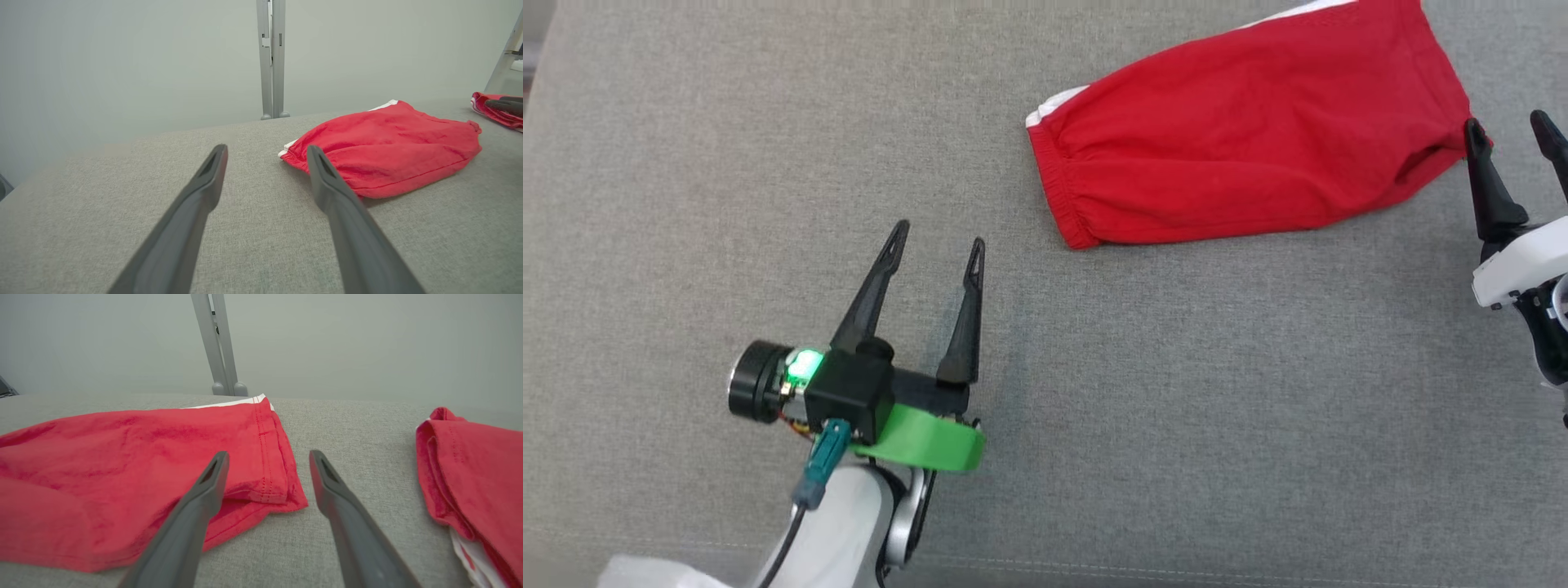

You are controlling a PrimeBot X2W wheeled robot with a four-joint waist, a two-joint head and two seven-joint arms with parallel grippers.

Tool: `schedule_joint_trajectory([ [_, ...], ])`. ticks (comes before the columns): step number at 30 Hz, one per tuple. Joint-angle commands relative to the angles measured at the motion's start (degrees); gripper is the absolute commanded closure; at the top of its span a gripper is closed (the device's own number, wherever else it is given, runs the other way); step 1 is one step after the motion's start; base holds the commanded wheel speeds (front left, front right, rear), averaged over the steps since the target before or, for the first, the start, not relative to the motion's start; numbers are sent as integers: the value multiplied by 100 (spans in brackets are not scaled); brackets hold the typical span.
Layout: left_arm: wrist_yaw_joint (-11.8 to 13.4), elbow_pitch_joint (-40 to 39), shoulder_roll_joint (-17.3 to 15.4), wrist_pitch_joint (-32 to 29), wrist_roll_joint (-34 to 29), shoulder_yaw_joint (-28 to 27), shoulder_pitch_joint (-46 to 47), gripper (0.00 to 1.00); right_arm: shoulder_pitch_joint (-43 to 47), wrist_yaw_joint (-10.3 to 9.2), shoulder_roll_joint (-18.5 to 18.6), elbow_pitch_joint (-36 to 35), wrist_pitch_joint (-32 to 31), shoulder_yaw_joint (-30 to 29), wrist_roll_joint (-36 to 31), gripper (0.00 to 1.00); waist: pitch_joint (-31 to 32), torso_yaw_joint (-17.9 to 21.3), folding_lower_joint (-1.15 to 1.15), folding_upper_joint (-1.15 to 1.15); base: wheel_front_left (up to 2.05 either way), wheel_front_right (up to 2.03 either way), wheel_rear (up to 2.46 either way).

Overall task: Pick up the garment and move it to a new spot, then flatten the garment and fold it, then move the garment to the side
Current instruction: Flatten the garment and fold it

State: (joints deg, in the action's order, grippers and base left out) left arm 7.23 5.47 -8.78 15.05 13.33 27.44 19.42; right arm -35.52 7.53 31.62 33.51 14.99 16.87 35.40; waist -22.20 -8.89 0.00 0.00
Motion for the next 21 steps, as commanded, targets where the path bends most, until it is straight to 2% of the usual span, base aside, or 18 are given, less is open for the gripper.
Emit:
schedule_joint_trajectory([
  [1,46,-128,60,13,-126,-86,-275,0,14,-8,-14,143,22,-15,57,0,279,-76,0,0,0,0,0],
  [5,37,-534,257,7,-301,-276,-826,0,-272,-8,-80,661,-275,-125,214,0,386,-257,0,0,0,0,0],
  [11,-94,-790,487,7,-533,-377,-1323,0,-919,-7,-38,1607,-819,-326,4,0,334,-644,0,0,0,0,0],
  [21,-257,-833,585,7,-647,-295,-1217,0,-1710,-8,116,2689,-1666,-260,-218,0,-19,-1116,0,0,0,0,0],
])
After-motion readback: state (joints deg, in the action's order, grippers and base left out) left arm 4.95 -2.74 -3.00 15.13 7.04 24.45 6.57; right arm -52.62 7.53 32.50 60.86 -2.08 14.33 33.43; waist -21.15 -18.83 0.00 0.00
